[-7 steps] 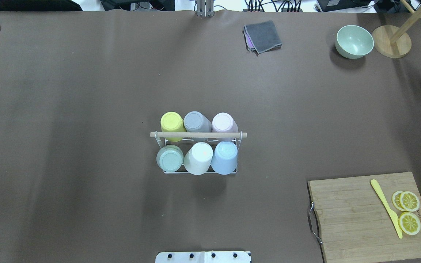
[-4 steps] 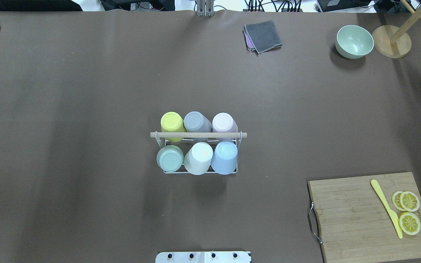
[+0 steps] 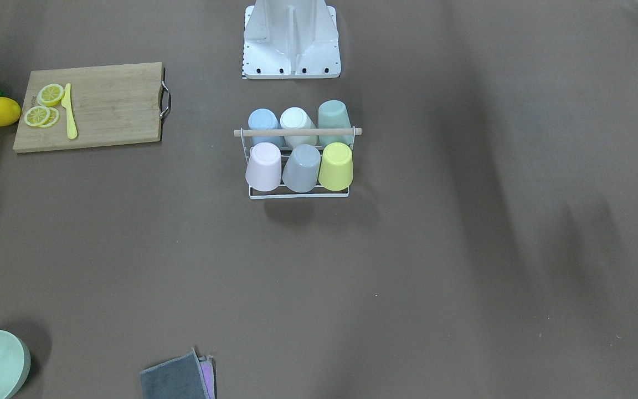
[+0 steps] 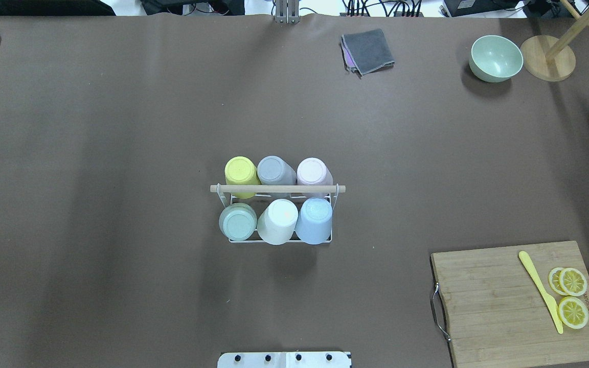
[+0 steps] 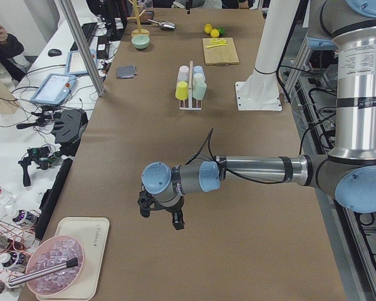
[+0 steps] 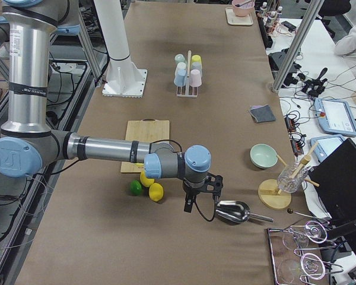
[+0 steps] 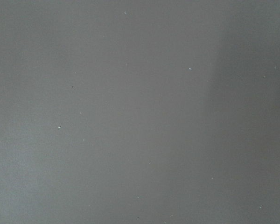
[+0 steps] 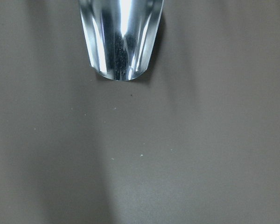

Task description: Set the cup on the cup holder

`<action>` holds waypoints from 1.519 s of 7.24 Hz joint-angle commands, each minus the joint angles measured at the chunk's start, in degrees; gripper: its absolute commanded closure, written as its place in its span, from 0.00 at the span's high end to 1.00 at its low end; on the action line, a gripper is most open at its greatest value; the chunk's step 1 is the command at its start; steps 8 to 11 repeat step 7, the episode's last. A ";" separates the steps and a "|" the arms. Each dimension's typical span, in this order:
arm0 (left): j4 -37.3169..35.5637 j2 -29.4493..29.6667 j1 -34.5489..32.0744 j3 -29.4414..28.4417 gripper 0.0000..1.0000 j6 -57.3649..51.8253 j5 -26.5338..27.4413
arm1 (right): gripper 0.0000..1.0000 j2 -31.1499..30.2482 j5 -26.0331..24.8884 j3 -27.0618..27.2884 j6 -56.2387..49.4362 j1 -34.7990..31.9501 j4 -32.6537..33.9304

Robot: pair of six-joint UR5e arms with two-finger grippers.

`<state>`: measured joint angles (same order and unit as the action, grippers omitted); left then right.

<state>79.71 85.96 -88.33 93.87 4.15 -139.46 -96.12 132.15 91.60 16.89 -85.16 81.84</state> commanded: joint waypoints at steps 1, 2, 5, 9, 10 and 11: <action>0.00 0.00 0.00 0.00 0.98 -0.20 0.07 | 0.99 0.85 0.04 -1.60 -0.28 -1.06 -0.01; 0.00 -0.09 0.00 0.00 0.98 -0.20 0.07 | 0.99 0.94 0.04 -2.12 -0.37 -1.41 -0.18; 0.09 -0.44 0.00 0.00 0.98 -0.20 0.07 | 0.99 1.03 1.17 -5.64 -0.37 -2.03 -5.36; 0.09 -0.61 0.00 0.00 0.98 -0.20 0.07 | 0.99 1.03 1.35 -5.91 -0.28 -2.03 -5.90; 0.09 -0.61 0.00 0.00 0.98 -0.20 0.07 | 0.99 1.03 1.35 -5.91 -0.28 -2.03 -5.90; 0.09 -0.61 0.00 0.00 0.98 -0.20 0.07 | 0.99 1.03 1.35 -5.91 -0.28 -2.03 -5.90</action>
